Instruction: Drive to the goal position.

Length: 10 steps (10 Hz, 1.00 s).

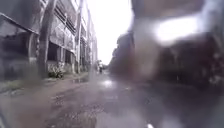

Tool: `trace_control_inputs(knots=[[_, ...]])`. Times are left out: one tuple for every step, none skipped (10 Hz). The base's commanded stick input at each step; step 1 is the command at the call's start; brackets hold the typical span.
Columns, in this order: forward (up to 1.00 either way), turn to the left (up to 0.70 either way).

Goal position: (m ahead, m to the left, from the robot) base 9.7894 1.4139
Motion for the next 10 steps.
trace_control_inputs(knots=[[0.50, 0.02], [0.50, 0.02], [0.50, 0.02], [0.50, 0.02], [0.50, 0.02], [0.50, 0.02], [0.50, 0.02], [0.50, 0.02], [0.50, 0.02], [0.50, 0.02]])
